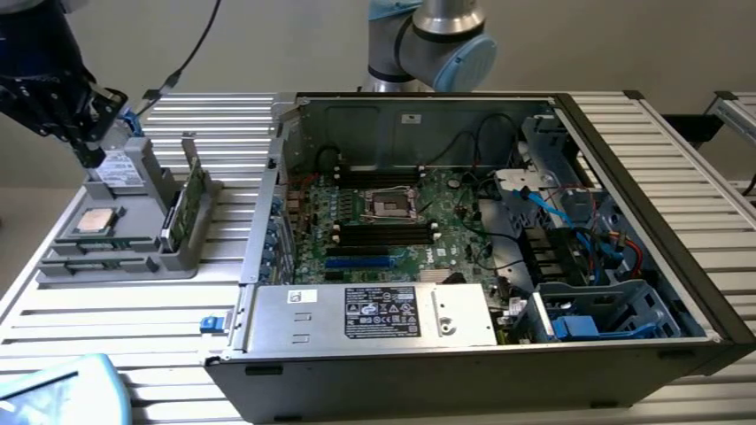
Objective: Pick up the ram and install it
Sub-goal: 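Reach for the ram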
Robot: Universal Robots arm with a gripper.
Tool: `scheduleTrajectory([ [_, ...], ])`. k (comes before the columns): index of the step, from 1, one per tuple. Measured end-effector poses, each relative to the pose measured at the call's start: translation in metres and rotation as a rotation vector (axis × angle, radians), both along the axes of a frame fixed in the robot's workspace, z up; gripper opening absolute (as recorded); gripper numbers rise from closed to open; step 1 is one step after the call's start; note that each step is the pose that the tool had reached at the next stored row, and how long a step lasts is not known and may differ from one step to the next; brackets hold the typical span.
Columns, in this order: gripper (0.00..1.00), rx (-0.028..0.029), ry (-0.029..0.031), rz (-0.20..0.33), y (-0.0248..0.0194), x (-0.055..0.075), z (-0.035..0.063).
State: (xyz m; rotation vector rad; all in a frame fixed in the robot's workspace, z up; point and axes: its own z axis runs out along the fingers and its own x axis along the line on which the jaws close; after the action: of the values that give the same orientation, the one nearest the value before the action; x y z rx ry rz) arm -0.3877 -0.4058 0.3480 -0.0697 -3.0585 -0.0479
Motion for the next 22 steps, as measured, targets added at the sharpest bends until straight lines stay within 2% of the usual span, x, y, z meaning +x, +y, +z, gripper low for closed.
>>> scheduleTrajectory([
  [9,0.10,-0.0017,0.0075,0.010,-0.0036,-0.007,-0.0047],
  [18,0.10,-0.0021,0.0206,0.021,-0.0092,-0.012,-0.0102],
  [22,0.10,-0.0037,0.0211,0.021,-0.0094,-0.013,-0.0105],
])
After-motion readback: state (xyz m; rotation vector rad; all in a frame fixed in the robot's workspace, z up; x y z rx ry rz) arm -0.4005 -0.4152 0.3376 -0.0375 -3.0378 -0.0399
